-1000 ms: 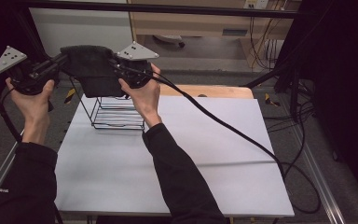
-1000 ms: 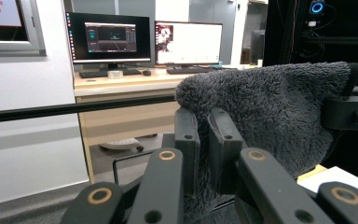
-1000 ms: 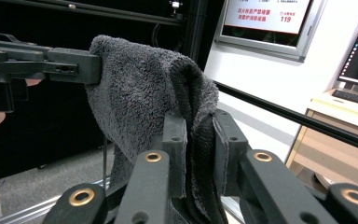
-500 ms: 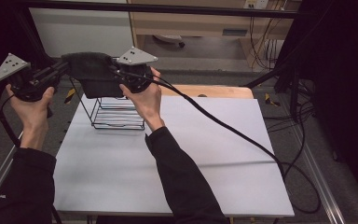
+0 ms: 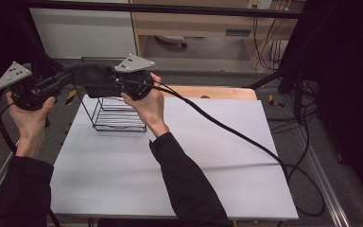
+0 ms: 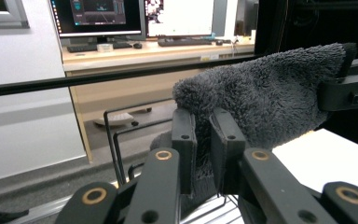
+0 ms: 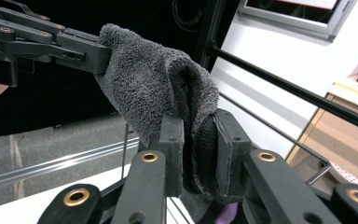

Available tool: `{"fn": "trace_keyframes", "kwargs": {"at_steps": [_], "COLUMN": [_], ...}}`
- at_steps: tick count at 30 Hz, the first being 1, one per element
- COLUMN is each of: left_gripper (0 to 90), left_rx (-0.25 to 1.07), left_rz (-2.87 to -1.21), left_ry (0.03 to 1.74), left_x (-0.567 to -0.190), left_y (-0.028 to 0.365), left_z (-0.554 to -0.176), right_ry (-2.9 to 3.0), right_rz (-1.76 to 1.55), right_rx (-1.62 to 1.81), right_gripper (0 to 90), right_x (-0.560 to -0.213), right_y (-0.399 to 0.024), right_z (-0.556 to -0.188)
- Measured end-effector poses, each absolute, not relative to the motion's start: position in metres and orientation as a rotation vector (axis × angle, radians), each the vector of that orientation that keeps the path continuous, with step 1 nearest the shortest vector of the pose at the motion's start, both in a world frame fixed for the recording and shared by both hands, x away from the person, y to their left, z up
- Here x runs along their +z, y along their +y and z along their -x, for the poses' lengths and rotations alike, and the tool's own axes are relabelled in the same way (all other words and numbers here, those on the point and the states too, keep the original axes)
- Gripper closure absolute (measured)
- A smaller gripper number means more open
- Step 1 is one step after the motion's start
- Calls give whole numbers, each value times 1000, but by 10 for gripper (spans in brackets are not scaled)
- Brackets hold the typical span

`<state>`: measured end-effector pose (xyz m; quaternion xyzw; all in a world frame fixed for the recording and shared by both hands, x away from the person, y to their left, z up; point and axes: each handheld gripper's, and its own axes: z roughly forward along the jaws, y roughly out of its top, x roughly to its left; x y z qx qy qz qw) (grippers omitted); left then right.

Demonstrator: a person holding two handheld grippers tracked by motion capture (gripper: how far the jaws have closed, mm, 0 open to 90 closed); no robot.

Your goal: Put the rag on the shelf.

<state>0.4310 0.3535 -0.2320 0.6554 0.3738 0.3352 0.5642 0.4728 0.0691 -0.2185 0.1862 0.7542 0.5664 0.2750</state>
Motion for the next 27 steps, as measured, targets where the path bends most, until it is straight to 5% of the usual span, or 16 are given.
{"fn": "trace_keyframes", "kwargs": {"at_steps": [27], "left_gripper": [733], "left_rx": [725], "left_rz": [-1726], "left_ry": [971], "left_x": [-268], "left_y": [353], "left_z": [-415], "right_ry": [2163], "right_rz": [-584], "right_rx": [1407], "right_gripper": [593], "right_x": [-240], "right_y": [66], "right_z": [-455]}}
